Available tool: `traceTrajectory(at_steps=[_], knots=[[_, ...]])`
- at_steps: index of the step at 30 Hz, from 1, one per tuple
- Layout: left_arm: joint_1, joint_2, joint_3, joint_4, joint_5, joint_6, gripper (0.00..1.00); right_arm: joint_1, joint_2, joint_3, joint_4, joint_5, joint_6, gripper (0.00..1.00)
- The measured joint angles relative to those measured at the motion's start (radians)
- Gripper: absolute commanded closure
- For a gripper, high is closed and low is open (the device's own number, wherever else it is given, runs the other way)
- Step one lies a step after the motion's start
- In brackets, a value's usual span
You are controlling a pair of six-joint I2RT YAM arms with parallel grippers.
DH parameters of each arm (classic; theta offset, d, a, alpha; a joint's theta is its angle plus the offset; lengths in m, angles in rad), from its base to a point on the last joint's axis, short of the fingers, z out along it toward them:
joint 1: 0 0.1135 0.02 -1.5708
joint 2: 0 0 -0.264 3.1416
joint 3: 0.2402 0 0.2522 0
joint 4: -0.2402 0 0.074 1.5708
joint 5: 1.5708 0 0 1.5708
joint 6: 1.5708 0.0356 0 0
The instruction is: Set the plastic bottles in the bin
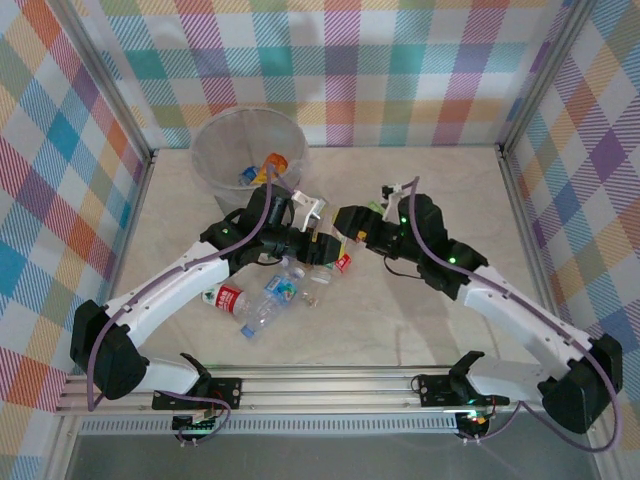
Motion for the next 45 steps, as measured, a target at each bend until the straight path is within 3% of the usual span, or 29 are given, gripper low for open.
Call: traceTrajectory(at_steps=[8, 13, 25, 33, 45], knots=[[0.0, 0.0, 0.0, -0.005, -0.006, 0.018, 0.46, -0.01, -0.179, -0.002, -0.16, -0.041, -0.136, 0.01], [0.0, 0.0, 0.046, -0.083, -0.052, 0.03, 0.46, -0.009, -0.233, 0.046, -0.314, -0.078, -0.293, 0.0], [0.024, 0.021, 0.489, -0.419, -0.362, 0.118, 0.45, -0.009, -0.346, 0.059, -0.418, -0.103, -0.483, 0.0], [0.134, 0.192, 0.768, -0.587, -0.544, 0.188, 0.44, -0.009, -0.321, 0.059, -0.414, -0.11, -0.493, 0.0], [0.306, 0.519, 1.108, -0.714, -0.631, 0.219, 0.44, -0.009, -0.322, 0.059, -0.414, -0.11, -0.489, 0.0]])
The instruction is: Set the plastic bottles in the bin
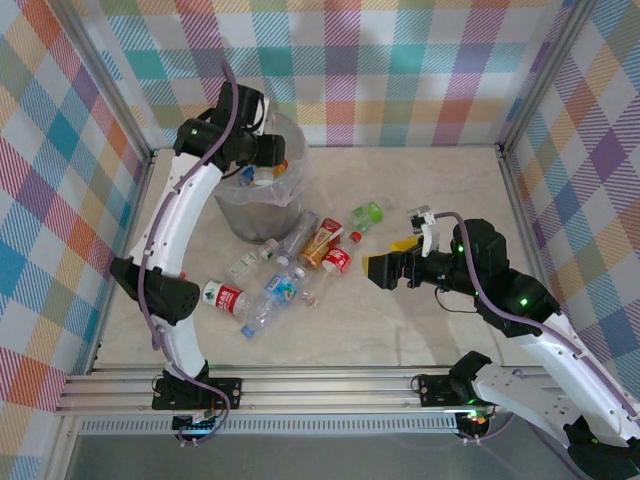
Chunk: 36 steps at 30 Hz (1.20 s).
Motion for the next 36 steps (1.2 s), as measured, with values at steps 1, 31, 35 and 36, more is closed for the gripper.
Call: traceTrajectory(at_steps=[1, 31, 35, 36], knots=[[0.009, 0.019, 0.026, -0.006, -0.002, 0.0, 0.44, 0.0, 0.0, 0.0, 0.0, 0.0, 0.001, 0.0], [0.08, 0.113, -0.103, -0.013, -0.006, -0.002, 0.3, 0.0, 0.023, -0.057, 0.021, 0.029, 0.066, 0.0], [0.081, 0.095, -0.192, 0.022, -0.007, -0.006, 0.18, 0.0, 0.036, -0.056, 0.021, 0.031, 0.072, 0.0], [0.082, 0.082, -0.22, 0.04, -0.006, -0.007, 0.17, 0.0, 0.044, -0.056, 0.021, 0.031, 0.072, 0.0]])
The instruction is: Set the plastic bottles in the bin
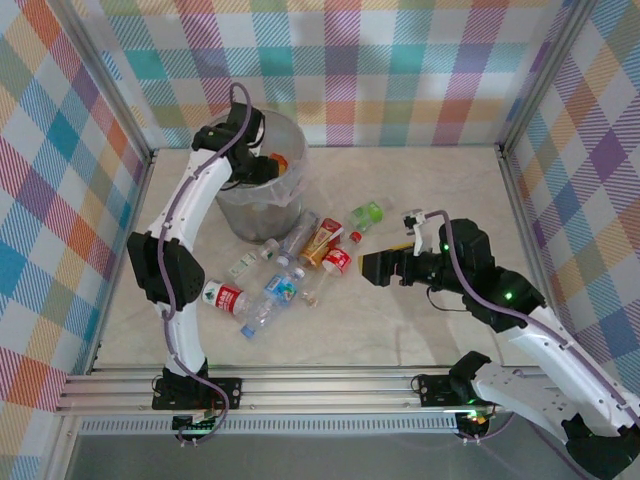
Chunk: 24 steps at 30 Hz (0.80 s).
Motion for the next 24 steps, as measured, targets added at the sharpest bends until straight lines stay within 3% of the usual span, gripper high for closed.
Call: traceTrajectory(at_steps=[7, 13, 24], knots=[[0.015, -0.11, -0.143, 0.11, 0.016, -0.009, 0.01, 0.0, 0.037, 0.0, 0.0, -0.001, 0.02, 0.0], [0.019, -0.202, -0.212, 0.2, 0.061, -0.008, 0.0, 0.0, 0.066, 0.0, 0.014, -0.003, 0.033, 0.0], [0.019, -0.27, -0.213, 0.212, 0.122, -0.008, 0.0, 0.0, 0.056, 0.0, 0.057, -0.012, 0.085, 0.0]])
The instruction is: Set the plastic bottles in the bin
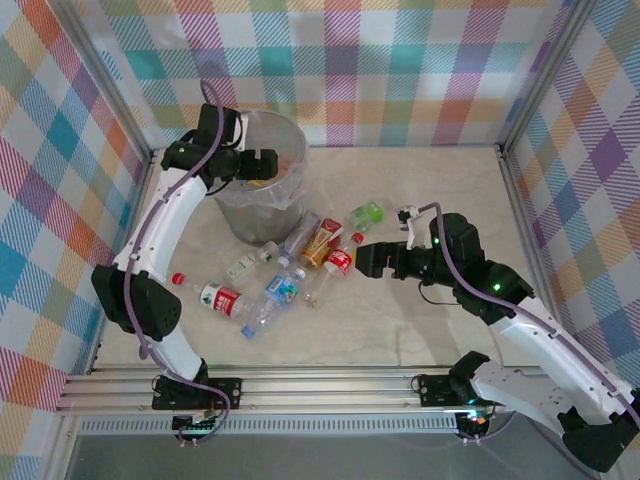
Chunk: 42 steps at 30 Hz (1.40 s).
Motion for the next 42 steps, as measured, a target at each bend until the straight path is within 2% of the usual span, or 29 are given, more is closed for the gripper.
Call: traceTrajectory(at_steps=[8, 19, 23, 30, 37, 42], knots=[[0.013, -0.133, -0.006, 0.049, 0.092, 0.0, 0.0, 0.037, 0.111, 0.016, 0.032, 0.008, 0.031, 0.0], [0.018, -0.167, 0.009, 0.09, 0.376, -0.019, 0.0, 0.212, 0.236, 0.063, -0.01, 0.084, -0.023, 0.03], [0.018, -0.167, 0.011, 0.1, 0.444, -0.029, 0.0, 0.275, 0.321, 0.095, -0.02, 0.109, -0.062, 0.07], [-0.015, -0.161, 0.054, 0.13, 0.636, -0.053, 0.0, 0.376, 0.466, 0.141, -0.012, 0.14, -0.122, 0.17], [-0.143, -0.142, 0.056, 0.146, 0.676, -0.049, 0.0, 0.473, 0.642, 0.246, 0.018, 0.182, -0.163, 0.23], [-0.188, -0.155, -0.047, 0.198, 0.656, -0.06, 0.0, 0.528, 0.789, 0.356, 0.028, 0.216, -0.198, 0.24]])
